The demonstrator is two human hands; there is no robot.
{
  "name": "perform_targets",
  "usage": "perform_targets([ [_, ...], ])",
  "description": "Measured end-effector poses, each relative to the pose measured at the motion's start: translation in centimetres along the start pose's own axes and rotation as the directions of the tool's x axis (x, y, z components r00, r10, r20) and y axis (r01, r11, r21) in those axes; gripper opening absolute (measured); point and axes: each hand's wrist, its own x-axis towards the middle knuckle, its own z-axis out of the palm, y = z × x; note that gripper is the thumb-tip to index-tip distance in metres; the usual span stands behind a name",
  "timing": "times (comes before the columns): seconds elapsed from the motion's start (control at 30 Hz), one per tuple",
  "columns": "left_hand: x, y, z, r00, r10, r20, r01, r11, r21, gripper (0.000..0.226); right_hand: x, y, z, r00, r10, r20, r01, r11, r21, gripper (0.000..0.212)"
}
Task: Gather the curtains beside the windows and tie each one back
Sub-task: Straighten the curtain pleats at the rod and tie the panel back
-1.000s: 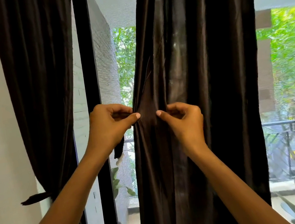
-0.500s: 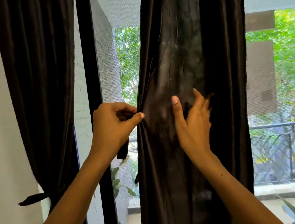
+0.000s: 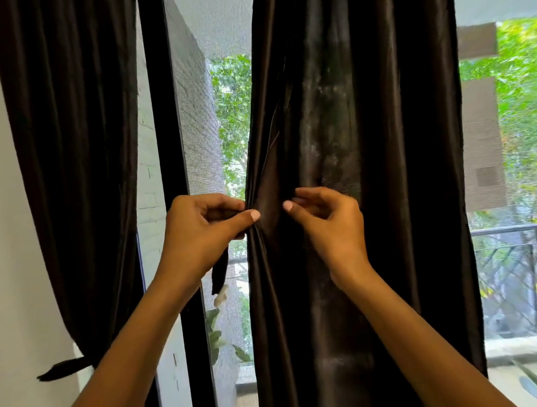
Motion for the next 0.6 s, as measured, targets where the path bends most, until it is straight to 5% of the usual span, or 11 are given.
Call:
perform_targets([
  [0.07, -0.1, 0.0, -0.2, 1.0, 0.001, -0.002, -0.001, 1.0, -0.002, 0.015, -0.6, 0.2, 0.0, 0.988, -0.115, -0.099, 0.08, 0.951, -0.3, 0.044],
  [0.17, -0.3, 0.3, -0.4, 1.0, 0.002, 0.002, -0.002, 1.0, -0.01, 0.016, -1.4, 0.3, 0.0, 0.966, -0.176, -0.19, 0.033, 0.813, -0.582, 0.08],
  [0.33, -0.5, 1.1, -0.8, 0.995, -0.036, 0.095, 0.048, 0.99, -0.129, 0.017, -1.2, 0.9, -0.6, 0.976, -0.013, -0.216, -0.067, 0.93, -0.362, 0.127],
  [0.4, -0.3, 1.2, -1.0, 0.988, -0.057, 0.144, 0.081, 0.983, -0.167, 0.016, -0.8, 0.6, -0.8, 0.985, 0.058, -0.163, -0.088, 0.979, -0.182, 0.121],
  [0.5, -0.1, 1.0, -1.2, 0.986, -0.072, 0.152, 0.097, 0.982, -0.164, 0.017, -0.1, 0.2, -1.0, 0.994, 0.034, -0.108, -0.033, 0.999, 0.007, 0.082],
  [0.6, 0.0, 0.4, -1.1, 0.995, -0.067, 0.072, 0.075, 0.991, -0.114, 0.015, -0.5, -0.3, -1.0, 0.986, -0.112, -0.125, 0.104, 0.992, -0.066, 0.04],
])
